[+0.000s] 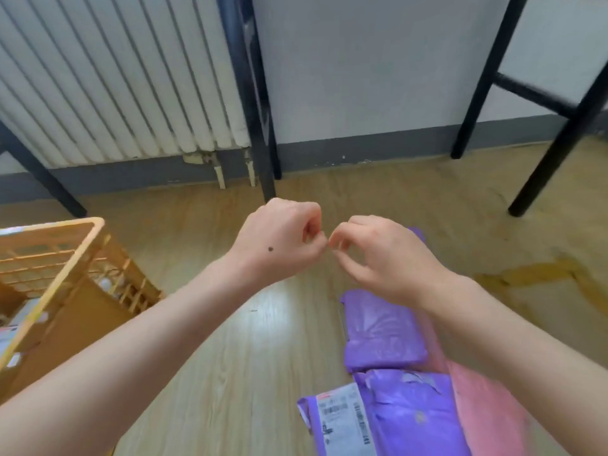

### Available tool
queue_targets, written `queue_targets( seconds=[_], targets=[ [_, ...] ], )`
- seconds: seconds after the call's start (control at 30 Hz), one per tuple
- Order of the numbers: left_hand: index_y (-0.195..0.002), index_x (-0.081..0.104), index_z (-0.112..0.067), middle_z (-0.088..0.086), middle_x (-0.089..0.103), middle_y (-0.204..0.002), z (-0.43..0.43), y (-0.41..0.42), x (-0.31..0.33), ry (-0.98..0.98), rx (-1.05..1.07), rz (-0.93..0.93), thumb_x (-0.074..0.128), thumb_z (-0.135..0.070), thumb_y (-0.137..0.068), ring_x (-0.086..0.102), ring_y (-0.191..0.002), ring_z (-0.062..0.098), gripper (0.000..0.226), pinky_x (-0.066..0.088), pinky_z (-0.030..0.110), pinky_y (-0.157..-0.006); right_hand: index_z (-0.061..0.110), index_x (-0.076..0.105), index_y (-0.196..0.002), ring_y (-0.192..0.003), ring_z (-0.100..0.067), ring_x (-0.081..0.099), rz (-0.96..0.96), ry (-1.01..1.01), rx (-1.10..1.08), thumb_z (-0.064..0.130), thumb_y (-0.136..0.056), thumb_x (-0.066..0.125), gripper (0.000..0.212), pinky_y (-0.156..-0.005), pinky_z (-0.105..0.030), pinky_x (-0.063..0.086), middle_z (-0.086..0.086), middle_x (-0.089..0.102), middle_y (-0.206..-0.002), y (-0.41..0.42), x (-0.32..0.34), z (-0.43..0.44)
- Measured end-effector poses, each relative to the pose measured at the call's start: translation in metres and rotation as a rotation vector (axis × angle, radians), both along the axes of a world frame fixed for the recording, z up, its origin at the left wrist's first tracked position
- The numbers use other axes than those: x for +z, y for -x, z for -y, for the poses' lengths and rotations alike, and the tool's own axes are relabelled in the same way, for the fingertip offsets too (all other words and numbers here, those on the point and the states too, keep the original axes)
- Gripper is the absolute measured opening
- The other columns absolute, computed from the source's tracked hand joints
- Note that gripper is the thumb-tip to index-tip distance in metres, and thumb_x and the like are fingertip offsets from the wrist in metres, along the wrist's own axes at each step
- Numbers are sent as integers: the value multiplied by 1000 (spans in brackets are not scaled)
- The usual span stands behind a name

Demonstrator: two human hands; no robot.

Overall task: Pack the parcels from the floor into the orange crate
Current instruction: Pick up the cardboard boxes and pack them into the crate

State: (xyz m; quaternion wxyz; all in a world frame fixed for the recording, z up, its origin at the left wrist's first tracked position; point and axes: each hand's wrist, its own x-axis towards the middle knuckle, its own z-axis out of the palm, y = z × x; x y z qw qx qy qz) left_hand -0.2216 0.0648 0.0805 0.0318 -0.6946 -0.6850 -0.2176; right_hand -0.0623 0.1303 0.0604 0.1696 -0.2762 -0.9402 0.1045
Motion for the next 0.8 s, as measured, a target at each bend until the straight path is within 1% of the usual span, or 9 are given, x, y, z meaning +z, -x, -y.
queue_targets(
  seconds=[0.17,0.27,0.4,0.5,0.57,0.63,0.7,0.77,0.8],
  targets=[
    [-59,34,-24,-8,44,-55,-72,-115,-5,46,-166,-60,54,-27,-77,45,-62,23,27,36,29,-53,16,66,-94,-91,-25,61,-2,90,-214,23,-86,58,13,-77,-39,48,-2,65,-89,-123,-14,-28],
    [-64,40,-24,-7,50,-62,-107,-192,-15,84,-289,-31,53,-27,-75,48,-65,25,18,33,28,-55,15,66,-91,-90,-26,62,16,134,-349,21,-85,58,11,-75,-39,48,-4,65,-88,-195,-26,-38],
    [-68,48,-22,-3,59,-68,-132,-274,-44,143,-382,68,53,-29,-75,56,-71,27,11,40,30,-57,19,66,-90,-89,-23,61,46,184,-505,21,-83,59,11,-71,-34,45,-1,66,-88,-273,-46,-37],
    [-69,52,-22,-2,63,-70,-141,-338,-75,244,-427,176,55,-29,-75,58,-72,24,9,42,31,-57,20,65,-96,-95,-22,59,90,230,-620,23,-84,59,14,-74,-34,47,1,64,-93,-333,-70,-35],
    [-70,56,-19,-2,63,-70,-144,-378,-99,367,-446,281,56,-29,-77,60,-72,23,12,48,33,-59,22,61,-110,-108,-21,53,139,297,-728,31,-87,59,25,-86,-36,46,1,58,-108,-368,-93,-32],
    [-77,60,-19,0,65,-78,-146,-412,-128,523,-475,360,54,-29,-82,62,-78,21,12,52,34,-65,24,48,-129,-125,-27,39,198,406,-928,42,-88,57,46,-101,-44,41,-4,43,-131,-396,-119,-31],
    [-99,66,-18,2,67,-100,-143,-441,-158,687,-500,394,51,-27,-87,63,-94,20,21,53,32,-77,23,26,-144,-137,-41,21,271,540,-1162,59,-85,53,74,-107,-52,35,-12,19,-150,-421,-145,-31],
    [-123,60,-14,7,62,-122,-139,-459,-183,823,-496,409,48,-27,-92,59,-109,23,35,47,28,-85,26,5,-150,-140,-49,7,329,676,-1323,76,-75,47,99,-108,-56,32,-14,-5,-157,-437,-167,-36],
    [-130,55,-13,9,59,-128,-136,-465,-193,862,-485,419,46,-25,-93,57,-112,24,39,45,28,-86,27,-1,-150,-140,-51,6,329,720,-1378,83,-70,44,108,-107,-55,34,-14,-10,-157,-442,-177,-40]
  ],
)
